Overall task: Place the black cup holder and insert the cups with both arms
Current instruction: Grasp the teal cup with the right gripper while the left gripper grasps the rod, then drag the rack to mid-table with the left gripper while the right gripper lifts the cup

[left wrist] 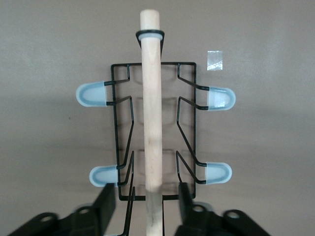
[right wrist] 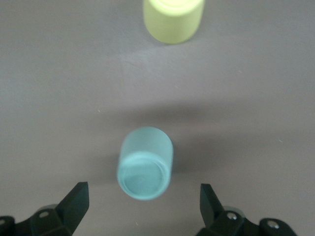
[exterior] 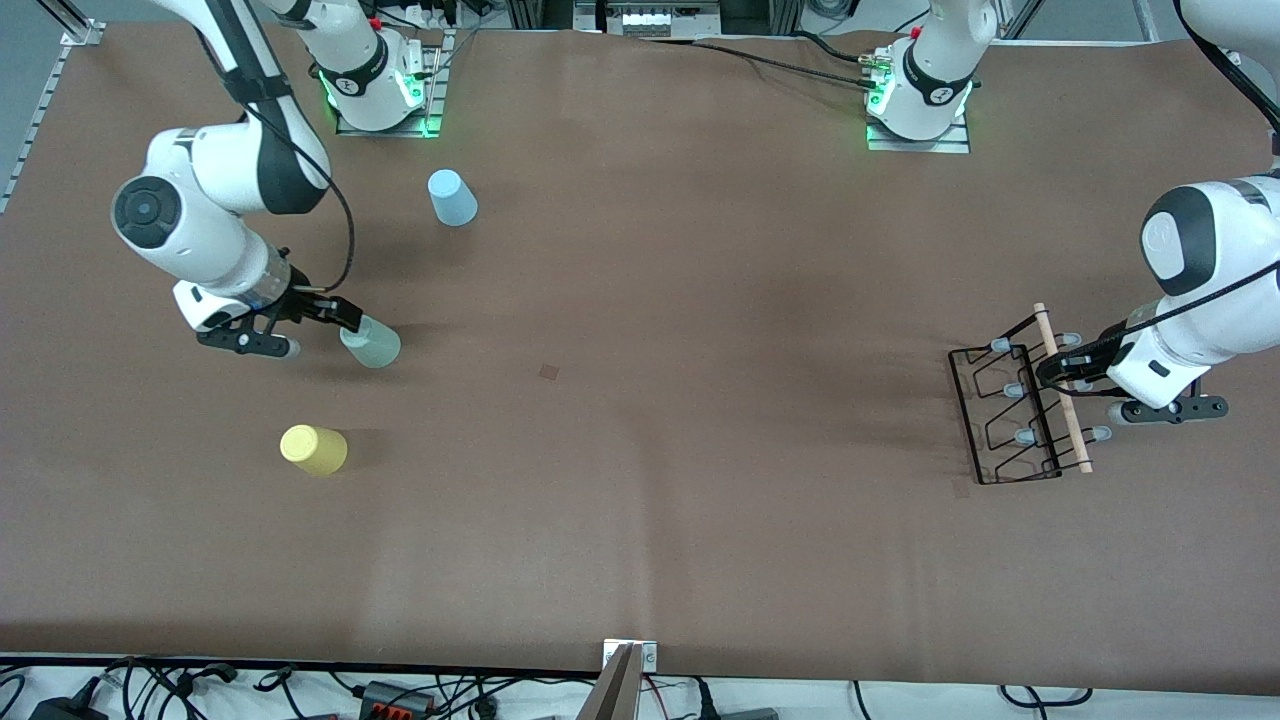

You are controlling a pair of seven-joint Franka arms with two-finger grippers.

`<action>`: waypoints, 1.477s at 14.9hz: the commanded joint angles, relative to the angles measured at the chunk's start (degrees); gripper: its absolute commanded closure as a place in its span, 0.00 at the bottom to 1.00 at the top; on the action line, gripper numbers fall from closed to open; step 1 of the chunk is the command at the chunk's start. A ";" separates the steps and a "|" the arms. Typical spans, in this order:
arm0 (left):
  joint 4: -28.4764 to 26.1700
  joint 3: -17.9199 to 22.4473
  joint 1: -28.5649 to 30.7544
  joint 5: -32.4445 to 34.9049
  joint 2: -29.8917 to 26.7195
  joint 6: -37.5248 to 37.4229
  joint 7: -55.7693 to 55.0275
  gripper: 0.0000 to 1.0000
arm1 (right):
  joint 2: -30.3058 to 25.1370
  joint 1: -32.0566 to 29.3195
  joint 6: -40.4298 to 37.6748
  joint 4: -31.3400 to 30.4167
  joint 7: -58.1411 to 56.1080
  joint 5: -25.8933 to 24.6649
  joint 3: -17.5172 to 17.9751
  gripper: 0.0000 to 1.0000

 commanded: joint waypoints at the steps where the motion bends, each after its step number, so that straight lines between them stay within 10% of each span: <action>1: -0.55 -0.34 0.15 0.95 0.10 0.72 0.95 0.53 | 2.25 0.31 4.88 -0.53 0.71 0.70 -0.20 0.00; 7: -0.46 -0.34 0.15 0.95 0.54 0.46 0.77 0.97 | 3.49 0.31 6.03 -2.02 0.27 0.61 0.41 0.00; 15: 6.99 -2.44 -1.86 0.78 -1.57 -11.91 -1.15 0.99 | 3.84 0.31 10.08 -5.18 0.18 0.61 1.12 0.00; 22: 12.11 -20.88 -4.32 0.25 0.18 -18.09 -11.06 0.99 | 4.36 -0.22 10.34 -5.62 0.09 0.61 1.12 0.00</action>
